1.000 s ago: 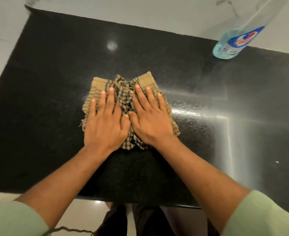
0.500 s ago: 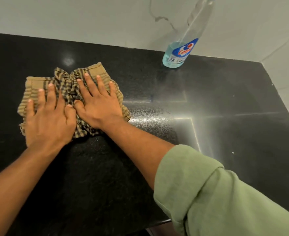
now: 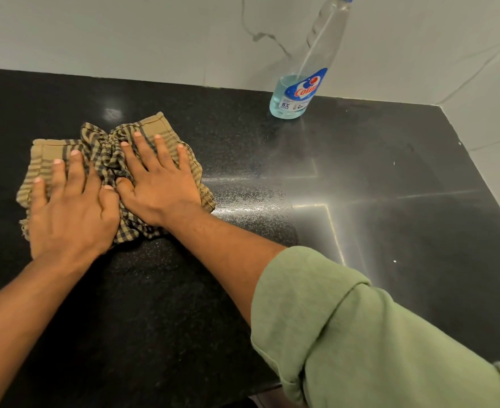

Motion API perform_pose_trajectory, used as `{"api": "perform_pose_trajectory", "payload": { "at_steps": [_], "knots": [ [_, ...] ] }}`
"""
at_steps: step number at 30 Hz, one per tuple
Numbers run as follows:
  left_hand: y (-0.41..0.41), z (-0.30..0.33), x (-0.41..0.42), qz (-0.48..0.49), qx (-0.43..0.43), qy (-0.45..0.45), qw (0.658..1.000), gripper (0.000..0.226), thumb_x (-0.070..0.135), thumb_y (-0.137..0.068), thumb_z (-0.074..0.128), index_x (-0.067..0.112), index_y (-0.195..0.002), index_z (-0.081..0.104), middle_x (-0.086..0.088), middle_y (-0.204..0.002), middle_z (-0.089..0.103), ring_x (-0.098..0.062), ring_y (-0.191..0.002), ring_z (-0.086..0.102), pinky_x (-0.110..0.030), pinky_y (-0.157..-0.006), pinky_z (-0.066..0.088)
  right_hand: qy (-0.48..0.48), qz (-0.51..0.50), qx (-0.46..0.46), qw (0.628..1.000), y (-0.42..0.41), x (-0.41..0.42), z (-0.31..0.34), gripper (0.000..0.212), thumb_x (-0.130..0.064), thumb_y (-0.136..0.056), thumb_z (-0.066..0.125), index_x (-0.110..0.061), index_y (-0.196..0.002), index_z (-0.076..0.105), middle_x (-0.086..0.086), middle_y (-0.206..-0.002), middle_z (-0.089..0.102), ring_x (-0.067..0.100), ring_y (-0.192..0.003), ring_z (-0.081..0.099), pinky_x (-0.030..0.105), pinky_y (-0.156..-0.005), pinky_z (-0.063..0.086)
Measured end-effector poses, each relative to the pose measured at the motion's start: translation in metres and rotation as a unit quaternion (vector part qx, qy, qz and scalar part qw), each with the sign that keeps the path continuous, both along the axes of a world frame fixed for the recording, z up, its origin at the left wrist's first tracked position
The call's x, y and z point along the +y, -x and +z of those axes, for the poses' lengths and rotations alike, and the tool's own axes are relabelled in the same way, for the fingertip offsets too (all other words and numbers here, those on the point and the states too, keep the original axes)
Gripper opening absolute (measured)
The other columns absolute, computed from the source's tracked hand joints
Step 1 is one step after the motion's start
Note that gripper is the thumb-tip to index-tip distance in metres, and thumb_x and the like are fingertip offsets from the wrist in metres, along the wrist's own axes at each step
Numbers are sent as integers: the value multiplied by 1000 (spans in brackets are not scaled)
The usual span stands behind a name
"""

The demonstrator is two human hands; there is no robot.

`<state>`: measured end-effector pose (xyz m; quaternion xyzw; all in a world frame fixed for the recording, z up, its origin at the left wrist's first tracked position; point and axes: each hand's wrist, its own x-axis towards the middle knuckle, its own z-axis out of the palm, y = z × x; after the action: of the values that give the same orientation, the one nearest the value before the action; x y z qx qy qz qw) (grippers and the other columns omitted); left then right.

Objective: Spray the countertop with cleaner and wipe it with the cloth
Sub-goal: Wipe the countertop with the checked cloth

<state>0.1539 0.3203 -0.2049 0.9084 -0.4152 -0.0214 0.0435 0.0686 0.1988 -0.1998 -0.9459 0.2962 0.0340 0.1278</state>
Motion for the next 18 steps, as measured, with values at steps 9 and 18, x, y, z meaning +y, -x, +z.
{"api": "perform_pose_trajectory", "payload": {
  "at_steps": [9, 18],
  "knots": [
    [-25, 2, -12, -22, 0, -24, 999, 71, 41, -98, 13, 5, -157, 31, -13, -171, 14, -33, -157, 15, -56, -125, 13, -10, 2, -16, 1000, -16, -10, 2, 66, -51, -103, 22, -27, -163, 9, -3, -172, -2, 23, -158, -7, 54, -123, -12],
    [-41, 10, -22, -52, 8, -40, 998, 80, 44, -94, -2, 9, -160, 27, -9, -172, 6, -26, -159, 9, -50, -128, 10, 5, -17, -10, 1000, -28, -15, 3, 65, -51, -104, 16, -26, -163, 4, -3, -171, -7, 22, -157, -10, 53, -124, -11]
  ]
}}
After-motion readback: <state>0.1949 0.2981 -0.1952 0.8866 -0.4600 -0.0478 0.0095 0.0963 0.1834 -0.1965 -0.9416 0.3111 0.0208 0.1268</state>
